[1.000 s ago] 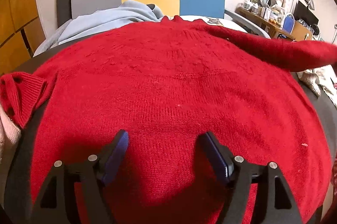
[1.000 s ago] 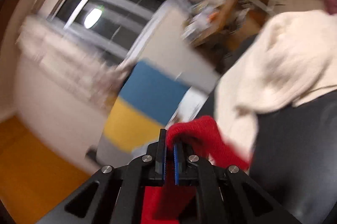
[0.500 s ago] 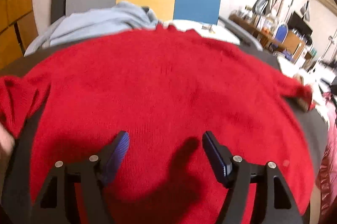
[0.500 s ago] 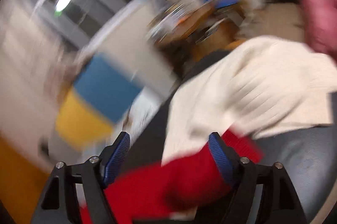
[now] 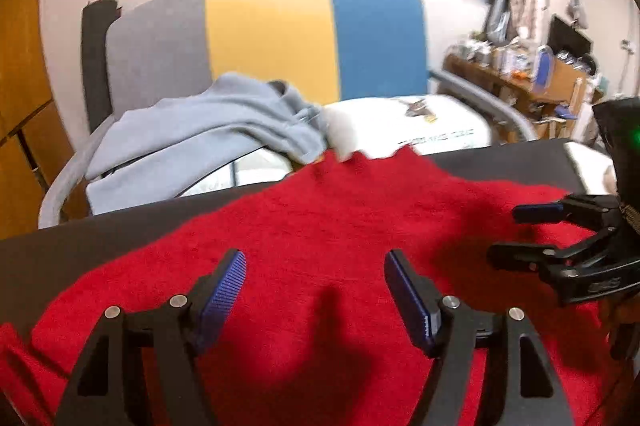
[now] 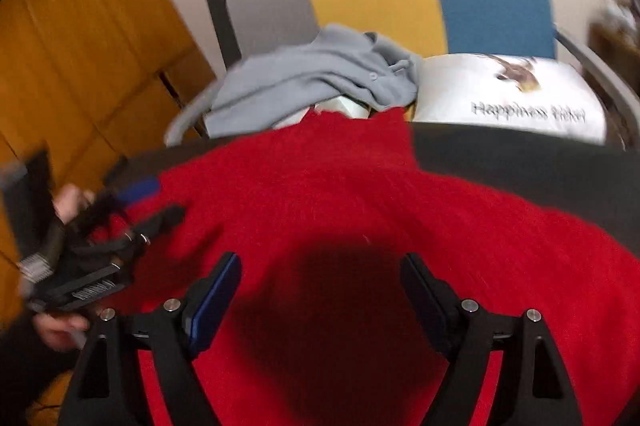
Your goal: Fold clothes
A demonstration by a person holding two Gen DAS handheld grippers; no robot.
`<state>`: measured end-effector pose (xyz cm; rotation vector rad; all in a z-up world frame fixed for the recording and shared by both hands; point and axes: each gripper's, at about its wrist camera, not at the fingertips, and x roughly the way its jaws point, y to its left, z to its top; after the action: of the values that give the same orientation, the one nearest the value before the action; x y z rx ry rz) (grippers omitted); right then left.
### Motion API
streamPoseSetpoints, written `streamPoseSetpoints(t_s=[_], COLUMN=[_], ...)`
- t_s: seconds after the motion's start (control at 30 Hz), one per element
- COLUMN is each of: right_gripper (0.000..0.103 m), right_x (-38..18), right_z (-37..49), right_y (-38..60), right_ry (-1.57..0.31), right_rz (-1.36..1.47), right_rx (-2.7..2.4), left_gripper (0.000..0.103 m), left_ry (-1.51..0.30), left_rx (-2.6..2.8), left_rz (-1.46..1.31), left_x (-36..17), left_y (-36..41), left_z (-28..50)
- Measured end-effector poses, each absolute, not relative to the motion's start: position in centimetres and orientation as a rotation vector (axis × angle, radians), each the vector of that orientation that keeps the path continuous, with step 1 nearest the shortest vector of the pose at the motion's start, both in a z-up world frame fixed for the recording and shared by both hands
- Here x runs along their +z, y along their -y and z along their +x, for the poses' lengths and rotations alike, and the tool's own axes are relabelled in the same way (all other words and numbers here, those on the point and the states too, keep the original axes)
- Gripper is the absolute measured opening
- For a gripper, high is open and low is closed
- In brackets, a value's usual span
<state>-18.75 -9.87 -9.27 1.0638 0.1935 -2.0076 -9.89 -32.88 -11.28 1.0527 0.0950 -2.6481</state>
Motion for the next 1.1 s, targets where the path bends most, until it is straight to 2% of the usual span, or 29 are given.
streamPoseSetpoints(t_s=[0.07,0.13,0.2,0.27,0.3,0.37,0.53,0.6,0.63,0.7,0.97,1.1], right_gripper=[0.082,0.085,0.09,0.098,0.103,0.103,0.103,0.103,0.103,0.103,0.103,0.103], right_x=[-11.1,-12.4,-12.6,-12.7,-12.7,-12.7,-12.6,-12.5,-12.5,-11.6,-9.5,-10.6], right_z=[-20.3,-22.4,-23.8,-24.6,-24.9,-25.4,-24.4,-23.7,-23.4,-22.3,-17.3,-12.1], right_y=[11.5,11.0,10.8,11.8,12.2,13.0,12.6,12.4,12.3,10.6,-0.5,-3.1], right_ry=[-0.309,-0.267,-0.252,-0.296,-0.318,-0.362,-0.333,-0.318,-0.31,-0.219,0.245,0.244], right_rz=[1.106,1.103,1.096,1.082,1.08,1.078,1.061,1.073,1.079,1.062,1.164,1.217], right_rx=[-2.099,-2.172,-2.206,-2.216,-2.214,-2.208,-2.191,-2.171,-2.161,-2.164,-1.913,-1.752], left_gripper=[0.073,0.079,0.074,0.076,0.076,0.076,0.075,0.067,0.067,0.067,0.068,0.068], left_ry=[-0.125,-0.278,-0.393,-0.437,-0.437,-0.406,-0.371,-0.355,-0.377,-0.406,-0.181,-0.189], left_rx=[-2.546,-2.493,-2.47,-2.432,-2.428,-2.416,-2.393,-2.388,-2.414,-2.496,-2.738,-2.692], left_rz=[1.138,1.182,1.111,1.099,1.099,1.098,1.132,1.16,1.138,1.094,1.11,1.115], left_x=[-13.8,-15.1,-14.8,-15.1,-15.1,-15.0,-14.5,-13.7,-13.0,-11.6,-10.8,-11.6], left_y=[34.8,37.1,39.0,40.2,40.3,39.9,39.2,38.7,38.1,36.2,26.2,26.0], left_z=[-10.9,-11.2,-10.7,-10.6,-10.5,-10.4,-9.6,-9.2,-8.3,-6.2,2.0,6.6])
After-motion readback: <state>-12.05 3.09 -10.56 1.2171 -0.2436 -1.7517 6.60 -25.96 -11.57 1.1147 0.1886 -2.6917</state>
